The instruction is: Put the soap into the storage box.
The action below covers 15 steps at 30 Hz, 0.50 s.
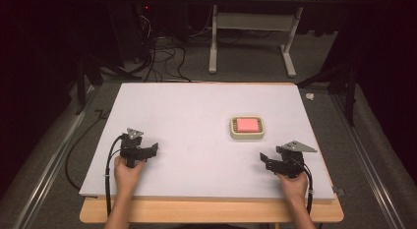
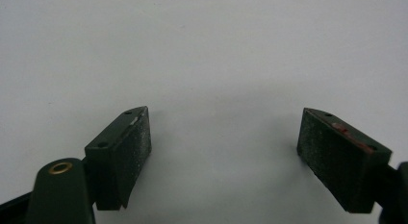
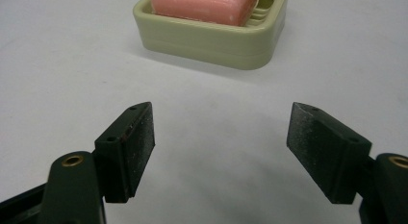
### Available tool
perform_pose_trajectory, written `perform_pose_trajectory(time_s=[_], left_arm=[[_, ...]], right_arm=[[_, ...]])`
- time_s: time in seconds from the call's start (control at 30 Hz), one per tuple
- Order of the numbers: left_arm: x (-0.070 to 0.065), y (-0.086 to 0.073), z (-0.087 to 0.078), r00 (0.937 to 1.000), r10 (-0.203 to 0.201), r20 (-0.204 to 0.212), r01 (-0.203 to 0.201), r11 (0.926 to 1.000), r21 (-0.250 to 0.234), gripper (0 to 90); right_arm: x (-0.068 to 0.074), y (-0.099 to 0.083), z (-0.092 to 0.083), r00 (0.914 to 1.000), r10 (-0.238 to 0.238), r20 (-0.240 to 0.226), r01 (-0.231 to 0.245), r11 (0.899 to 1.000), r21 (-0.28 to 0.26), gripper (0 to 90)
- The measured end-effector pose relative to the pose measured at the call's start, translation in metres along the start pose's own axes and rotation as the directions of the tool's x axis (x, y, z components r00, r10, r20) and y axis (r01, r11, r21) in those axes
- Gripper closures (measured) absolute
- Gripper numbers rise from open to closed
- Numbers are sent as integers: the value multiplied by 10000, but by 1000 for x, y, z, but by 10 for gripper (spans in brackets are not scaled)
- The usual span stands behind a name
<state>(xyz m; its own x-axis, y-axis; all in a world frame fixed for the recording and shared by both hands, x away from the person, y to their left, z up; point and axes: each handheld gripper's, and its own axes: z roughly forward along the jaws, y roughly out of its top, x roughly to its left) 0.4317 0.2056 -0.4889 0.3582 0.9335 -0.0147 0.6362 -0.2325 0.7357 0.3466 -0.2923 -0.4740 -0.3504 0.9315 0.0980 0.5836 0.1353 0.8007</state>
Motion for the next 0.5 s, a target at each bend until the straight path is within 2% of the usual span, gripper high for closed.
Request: perform_pose_trajectory(time_s=[0.27, 0.47, 0.5], left_arm=[[0, 0, 0, 10000, 4, 6, -4, 10000, 3, 198], [0, 0, 0, 10000, 30, 11, -30, 10000, 2, 198], [0, 0, 0, 10000, 33, 6, -33, 10000, 2, 198]], right_arm=[[3, 0, 3, 9993, -229, 299, 220, 9993, 299, 259], [6, -1, 10, 9970, -513, 581, 462, 9954, 845, 253], [8, 0, 14, 9955, -708, 633, 628, 9907, 1203, 242]])
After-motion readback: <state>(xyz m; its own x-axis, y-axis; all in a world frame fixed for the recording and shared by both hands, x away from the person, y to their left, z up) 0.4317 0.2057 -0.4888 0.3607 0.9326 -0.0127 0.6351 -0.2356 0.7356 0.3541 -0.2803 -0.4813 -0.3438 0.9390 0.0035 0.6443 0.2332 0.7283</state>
